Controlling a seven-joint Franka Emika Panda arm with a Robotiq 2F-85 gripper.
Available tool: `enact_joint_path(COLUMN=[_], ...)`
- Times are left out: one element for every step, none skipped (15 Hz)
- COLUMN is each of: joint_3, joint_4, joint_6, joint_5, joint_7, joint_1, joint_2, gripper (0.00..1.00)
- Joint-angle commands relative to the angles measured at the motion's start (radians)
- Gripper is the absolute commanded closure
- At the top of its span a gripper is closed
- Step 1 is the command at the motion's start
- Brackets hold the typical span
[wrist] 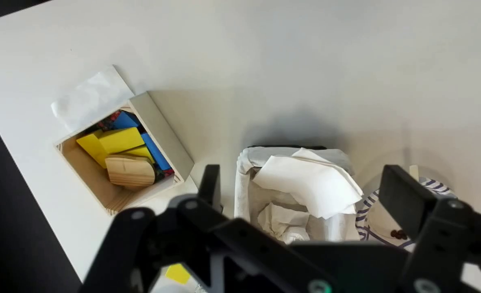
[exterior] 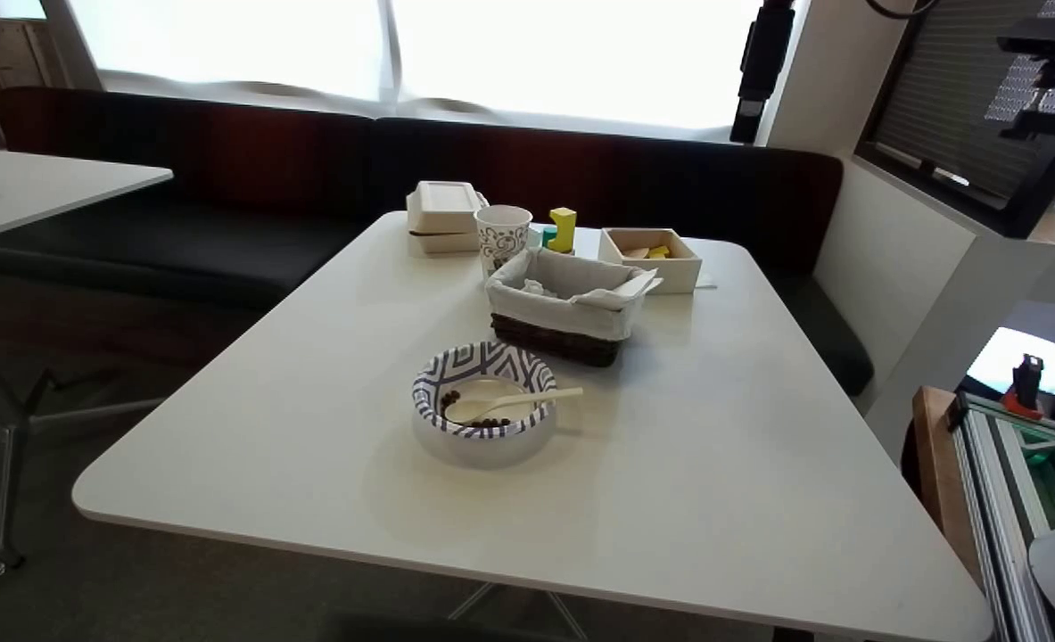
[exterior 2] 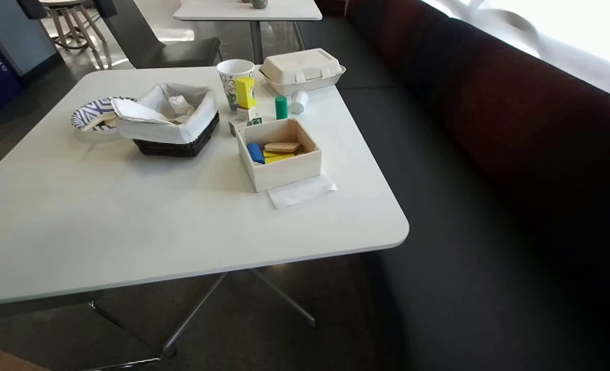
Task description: Put the yellow object on top of the green object and put the cube on top of the yellow object
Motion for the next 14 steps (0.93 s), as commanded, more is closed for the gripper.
enact_joint_path(joint_3=[0.006,0.006,0.006,0.006,0.006,0.006,0.006,0.006,0.006,0.006,0.006,0.006,0.005,0.005], joint_4=[0.001,0.001,0.001,0.001,0.001,0.001,0.001,0.001,0.001,0.001,0.001,0.001,0.009,0.019], joint_6=[-0.002,-0.002,-0.002,-0.002,-0.002,-0.002,-0.002,-0.002,-0.002,-0.002,-0.002,-0.002,0.006,0.009], joint_5=[0.003,0.003,0.003,0.003,0.003,0.003,0.003,0.003,0.003,0.003,0.003,0.003,0.017,0.036], joint_7=[-0.002,-0.002,-0.002,-0.002,-0.002,-0.002,-0.002,-0.002,-0.002,-0.002,-0.002,-0.002,0.001,0.008], joint_1=[-0.006,-0.006,-0.006,-0.006,-0.006,-0.006,-0.006,-0.006,-0.006,-0.006,-0.006,-0.006,0.000,0.006], joint_2=[0.000,0.000,0.000,0.000,0.000,0.000,0.000,0.000,0.000,0.000,0.000,0.000,0.016,0.033], gripper=[0.00,0.00,0.00,0.00,0.00,0.00,0.00,0.00,0.00,0.00,0.00,0.00,0.00,0.00])
